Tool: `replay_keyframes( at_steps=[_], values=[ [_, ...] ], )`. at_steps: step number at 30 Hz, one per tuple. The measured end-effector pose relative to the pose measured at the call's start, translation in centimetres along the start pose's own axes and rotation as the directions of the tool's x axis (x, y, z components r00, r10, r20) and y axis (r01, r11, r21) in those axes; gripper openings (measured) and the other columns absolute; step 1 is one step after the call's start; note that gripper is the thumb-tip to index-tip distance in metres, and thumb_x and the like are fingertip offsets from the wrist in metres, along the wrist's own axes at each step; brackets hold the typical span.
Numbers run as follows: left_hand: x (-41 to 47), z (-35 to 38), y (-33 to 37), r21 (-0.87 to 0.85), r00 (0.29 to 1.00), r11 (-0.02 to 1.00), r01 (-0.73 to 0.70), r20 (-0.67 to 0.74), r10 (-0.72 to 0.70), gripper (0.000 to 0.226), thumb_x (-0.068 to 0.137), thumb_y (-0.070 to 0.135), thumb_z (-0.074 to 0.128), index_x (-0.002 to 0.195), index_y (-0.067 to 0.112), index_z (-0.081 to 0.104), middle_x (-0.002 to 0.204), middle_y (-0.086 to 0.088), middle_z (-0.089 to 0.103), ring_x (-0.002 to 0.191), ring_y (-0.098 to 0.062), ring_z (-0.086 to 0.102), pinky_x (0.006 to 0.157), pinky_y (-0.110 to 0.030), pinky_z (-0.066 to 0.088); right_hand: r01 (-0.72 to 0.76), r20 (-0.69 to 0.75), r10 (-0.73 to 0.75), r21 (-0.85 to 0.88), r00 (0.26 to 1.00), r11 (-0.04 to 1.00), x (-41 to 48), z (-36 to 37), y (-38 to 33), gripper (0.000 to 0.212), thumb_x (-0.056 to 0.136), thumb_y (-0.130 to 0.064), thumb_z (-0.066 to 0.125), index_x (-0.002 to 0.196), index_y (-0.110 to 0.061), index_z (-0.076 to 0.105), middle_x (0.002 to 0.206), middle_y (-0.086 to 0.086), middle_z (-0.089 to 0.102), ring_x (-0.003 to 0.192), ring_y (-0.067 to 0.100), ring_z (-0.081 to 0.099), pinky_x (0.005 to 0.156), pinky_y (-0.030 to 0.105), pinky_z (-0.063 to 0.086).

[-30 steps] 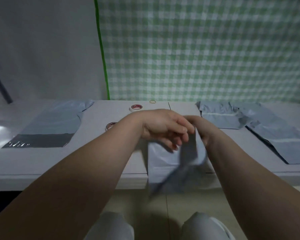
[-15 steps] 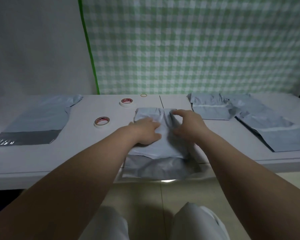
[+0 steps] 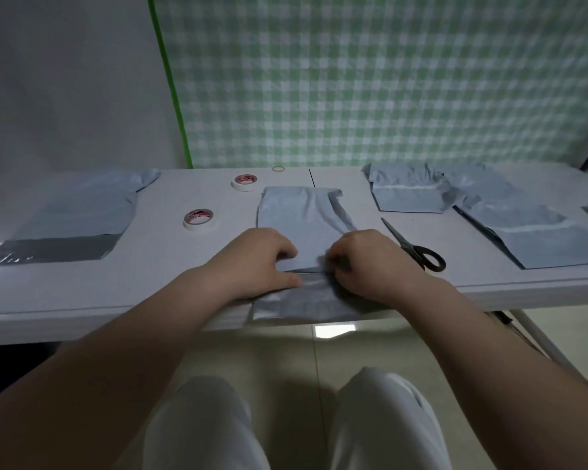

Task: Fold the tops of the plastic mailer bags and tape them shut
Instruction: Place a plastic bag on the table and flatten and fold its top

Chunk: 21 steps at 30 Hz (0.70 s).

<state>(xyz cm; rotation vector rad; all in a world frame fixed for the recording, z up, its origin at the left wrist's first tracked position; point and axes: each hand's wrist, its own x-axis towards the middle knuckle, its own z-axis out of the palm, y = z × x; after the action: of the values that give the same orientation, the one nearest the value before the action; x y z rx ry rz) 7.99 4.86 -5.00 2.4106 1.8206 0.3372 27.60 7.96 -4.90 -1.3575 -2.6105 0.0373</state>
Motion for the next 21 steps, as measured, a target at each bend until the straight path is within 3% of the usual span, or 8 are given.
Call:
replay_keyframes(
  at_steps=[2,4,7,9,13,15,17,21],
  values=[
    [0.1,0.1,0.2,0.037,0.999,0.999,0.001,-0.053,0.001,0.027,0.081,0.039,0.061,0.085,0.012,0.064,0.093,-0.008,0.067,0.091,-0.023,0.059,0.081,-0.036,0.045,-0.048,-0.026,0.047,-0.057,0.999,0.997,0.0,0.2,0.0,0.025,0.082,-0.017,0.049,0.097,-0.022,0.069,0.097,0.001,0.065,0.092,0.026,0.059,0.071,0.032,0.05],
    [0.2,0.1,0.5,0.063,0.993,0.998,0.025,-0.118,-0.017,0.016,0.084,0.024,0.058,0.092,0.014,0.068,0.093,-0.005,0.064,0.092,-0.023,0.058,0.078,-0.031,0.043,-0.11,-0.09,0.103,-0.085,0.991,0.99,-0.1,0.2,0.0,0.024,0.084,-0.016,0.047,0.096,-0.02,0.068,0.096,0.002,0.063,0.093,0.026,0.059,0.069,0.031,0.047],
    [0.7,-0.4,0.9,0.084,0.98,0.993,0.078,-0.191,-0.061,0.016,0.085,0.023,0.057,0.094,0.013,0.066,0.094,-0.004,0.058,0.09,-0.024,0.055,0.075,-0.031,0.043,-0.2,-0.209,0.188,-0.039,0.96,0.979,0.1,-0.6,0.1,0.022,0.088,-0.016,0.047,0.099,-0.019,0.065,0.098,0.003,0.065,0.093,0.026,0.058,0.069,0.031,0.045],
    [1.0,-1.0,1.2,0.118,0.976,0.987,0.11,-0.201,-0.085,0.014,0.086,0.026,0.06,0.091,0.012,0.062,0.09,-0.004,0.051,0.087,-0.024,0.052,0.069,-0.03,0.038,-0.194,-0.218,0.202,0.058,0.955,0.979,0.4,-1.3,0.1,0.019,0.089,-0.028,0.051,0.104,-0.023,0.061,0.102,0.0,0.066,0.092,0.023,0.059,0.069,0.031,0.045],
    [1.9,-2.6,1.2,0.141,0.944,0.975,0.17,-0.307,-0.12,0.005,0.089,0.007,0.05,0.086,0.01,0.053,0.088,-0.01,0.054,0.086,-0.032,0.054,0.063,-0.034,0.033,-0.173,-0.015,0.176,0.128,0.984,0.977,0.6,-2.3,-1.3,0.055,0.073,-0.067,0.06,0.111,-0.029,0.052,0.104,-0.008,0.057,0.098,0.017,0.053,0.071,0.032,0.042],
    [2.2,-3.4,1.3,0.057,0.916,0.986,0.155,-0.382,-0.122,0.005,0.094,0.009,0.046,0.089,0.007,0.049,0.086,-0.013,0.056,0.081,-0.034,0.053,0.064,-0.04,0.038,-0.178,-0.125,0.18,0.027,0.976,0.984,1.0,-2.2,-1.9,0.039,0.082,-0.053,0.057,0.107,-0.023,0.056,0.098,-0.002,0.058,0.095,0.022,0.054,0.065,0.031,0.039],
    [2.2,-4.4,1.5,-0.009,0.885,0.995,0.104,-0.456,-0.096,0.007,0.095,0.01,0.047,0.089,0.005,0.049,0.08,-0.013,0.056,0.075,-0.033,0.051,0.064,-0.041,0.038,-0.231,-0.272,0.241,0.07,0.931,0.97,1.5,-3.0,-2.2,0.022,0.091,-0.03,0.046,0.1,-0.018,0.061,0.089,0.005,0.06,0.091,0.029,0.056,0.061,0.03,0.034],
    [1.5,-6.1,1.3,-0.077,0.888,0.994,0.079,-0.449,-0.105,0.01,0.083,0.011,0.065,0.08,0.011,0.056,0.074,-0.001,0.053,0.073,-0.02,0.047,0.058,-0.028,0.022,-0.294,-0.341,0.336,0.169,0.878,0.941,2.3,-5.2,-2.0,0.03,0.086,0.0,0.042,0.099,-0.014,0.065,0.094,0.01,0.059,0.081,0.027,0.049,0.063,0.03,0.035]
  ],
)
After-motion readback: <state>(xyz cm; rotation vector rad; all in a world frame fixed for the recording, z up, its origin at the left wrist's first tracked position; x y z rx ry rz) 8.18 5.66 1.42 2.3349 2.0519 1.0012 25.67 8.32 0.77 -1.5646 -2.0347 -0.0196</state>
